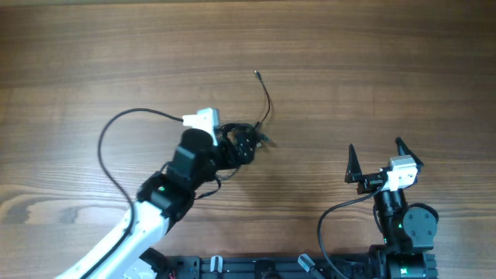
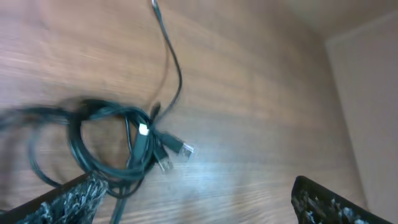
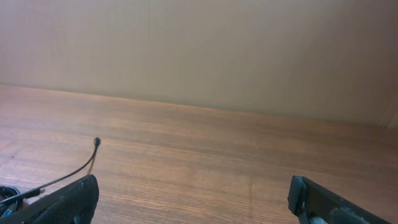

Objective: Untangle cables
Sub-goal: 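Lift the cable bundle with the left gripper and hold it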

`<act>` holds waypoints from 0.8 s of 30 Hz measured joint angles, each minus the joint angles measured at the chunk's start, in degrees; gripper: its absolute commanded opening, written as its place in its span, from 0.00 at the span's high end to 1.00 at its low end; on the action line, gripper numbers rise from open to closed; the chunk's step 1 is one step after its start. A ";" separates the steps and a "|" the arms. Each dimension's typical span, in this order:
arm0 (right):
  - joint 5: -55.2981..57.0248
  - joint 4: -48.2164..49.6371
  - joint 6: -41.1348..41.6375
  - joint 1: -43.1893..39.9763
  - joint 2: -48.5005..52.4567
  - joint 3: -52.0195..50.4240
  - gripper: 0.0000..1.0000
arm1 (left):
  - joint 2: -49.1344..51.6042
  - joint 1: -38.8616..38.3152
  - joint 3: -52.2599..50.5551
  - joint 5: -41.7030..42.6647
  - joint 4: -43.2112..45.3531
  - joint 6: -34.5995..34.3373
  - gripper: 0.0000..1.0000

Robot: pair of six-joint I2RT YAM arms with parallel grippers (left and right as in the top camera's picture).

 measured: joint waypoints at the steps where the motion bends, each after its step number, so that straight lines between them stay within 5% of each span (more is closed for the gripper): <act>1: 0.00 0.00 0.00 0.00 0.00 0.00 0.00 | -1.33 0.46 0.70 -1.40 -3.23 -0.07 0.00; 7: 0.00 0.00 0.00 0.00 0.00 0.00 0.00 | -2.91 4.50 1.38 -13.73 -25.81 -12.31 0.01; 11: 0.00 0.00 0.00 0.00 0.00 0.00 0.00 | 0.94 4.52 1.36 -13.68 -24.50 -17.51 0.27; 20: 0.00 0.00 0.00 0.00 0.00 0.00 0.00 | 11.96 2.78 1.38 -7.61 -27.41 -22.86 0.34; 23: 0.00 0.00 0.00 0.00 0.00 0.00 0.00 | 14.62 2.78 1.38 -5.03 -25.49 -24.90 0.47; 24: 0.00 0.00 0.00 0.00 0.00 0.00 0.00 | 15.23 2.78 1.38 -4.26 -24.22 -25.07 0.59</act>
